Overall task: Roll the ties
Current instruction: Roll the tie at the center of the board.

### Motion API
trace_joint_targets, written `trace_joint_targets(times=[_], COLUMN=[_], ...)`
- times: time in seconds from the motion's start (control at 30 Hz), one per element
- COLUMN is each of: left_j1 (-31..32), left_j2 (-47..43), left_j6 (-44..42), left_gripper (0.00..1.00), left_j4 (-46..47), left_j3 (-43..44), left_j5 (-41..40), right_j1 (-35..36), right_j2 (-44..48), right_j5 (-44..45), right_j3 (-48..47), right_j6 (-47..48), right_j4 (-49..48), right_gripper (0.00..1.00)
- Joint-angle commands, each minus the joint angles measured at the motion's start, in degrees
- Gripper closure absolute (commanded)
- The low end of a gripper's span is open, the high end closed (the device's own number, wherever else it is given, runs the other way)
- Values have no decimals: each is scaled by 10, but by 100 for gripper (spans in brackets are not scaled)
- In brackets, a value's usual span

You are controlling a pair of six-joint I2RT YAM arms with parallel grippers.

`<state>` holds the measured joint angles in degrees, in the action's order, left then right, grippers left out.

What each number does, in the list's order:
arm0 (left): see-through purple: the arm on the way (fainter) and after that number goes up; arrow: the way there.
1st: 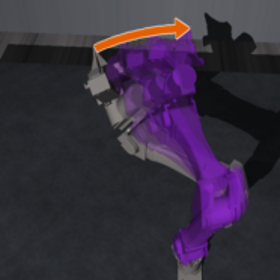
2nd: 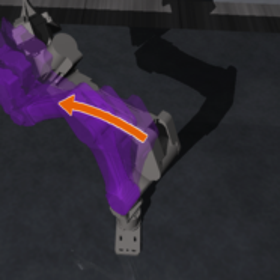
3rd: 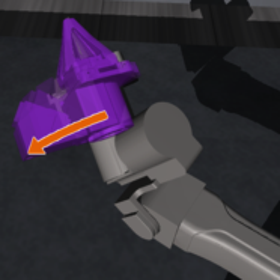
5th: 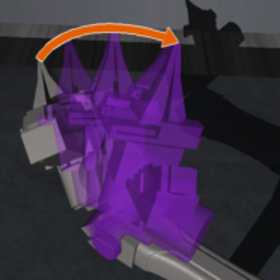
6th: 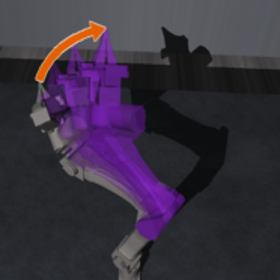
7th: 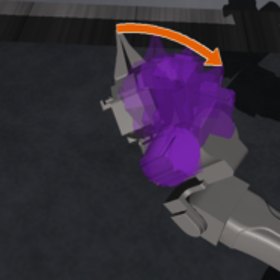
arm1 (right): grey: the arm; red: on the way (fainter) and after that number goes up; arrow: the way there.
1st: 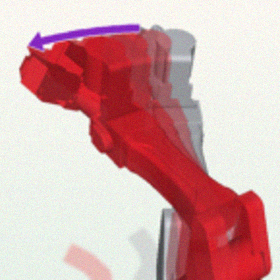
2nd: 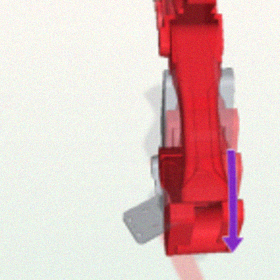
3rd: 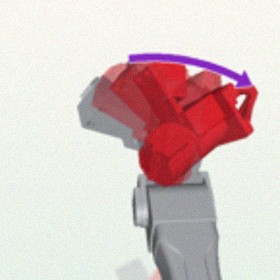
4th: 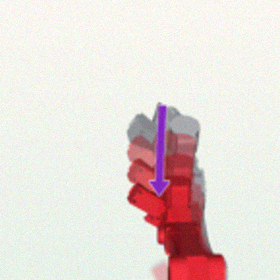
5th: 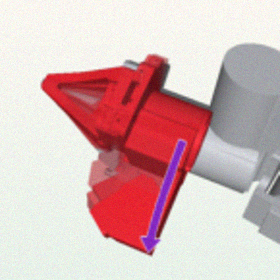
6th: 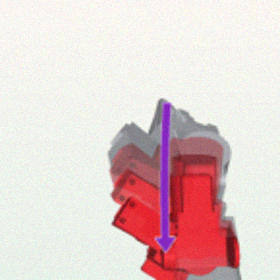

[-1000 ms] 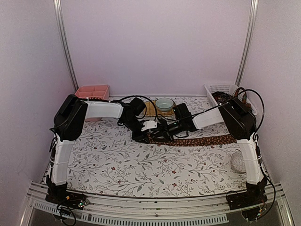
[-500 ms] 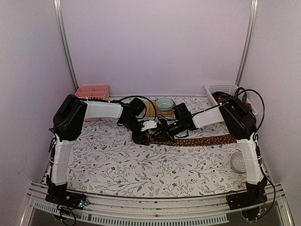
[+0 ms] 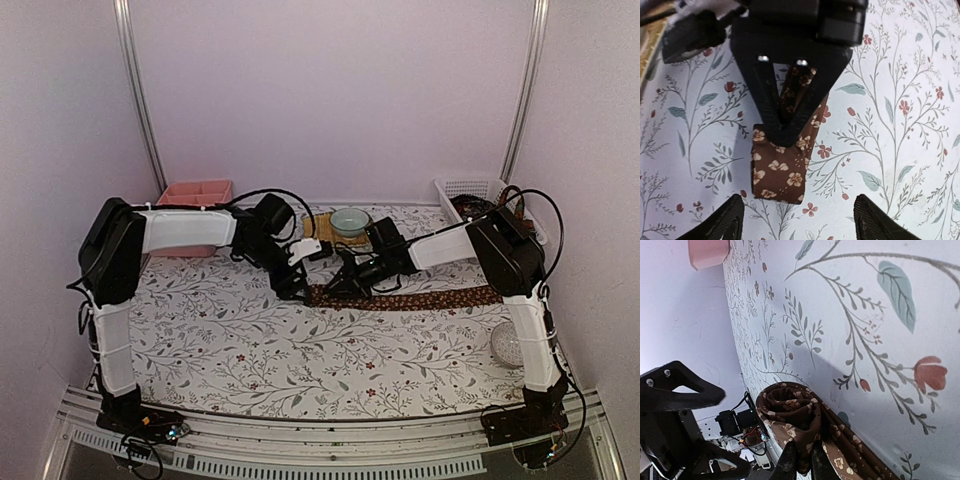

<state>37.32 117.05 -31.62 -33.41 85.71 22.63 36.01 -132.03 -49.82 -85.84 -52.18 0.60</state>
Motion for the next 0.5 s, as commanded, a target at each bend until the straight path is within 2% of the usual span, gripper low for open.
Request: trace_joint_targets(times=[0.0,0.17,0.33,0.47], left_j1=[-12,-19,-24,-23], left_j2=[-33,-8,-29,-68], left_j6=[75,173,347,476], left_gripper=[21,20,22,28], left_j4=[42,33,102,176], left_j3=[-20,2,-54,-119], left_j5=[-26,-112,-105,-90], right_j1=[5,11,17,26], right_j2=[-19,-8,10,19], right_j5=[5,3,12,34], right_j3=[9,8,3,9], right_j6=[10,10,10,19], right_j4=[10,12,30,53], right_gripper=[89,89,89,88])
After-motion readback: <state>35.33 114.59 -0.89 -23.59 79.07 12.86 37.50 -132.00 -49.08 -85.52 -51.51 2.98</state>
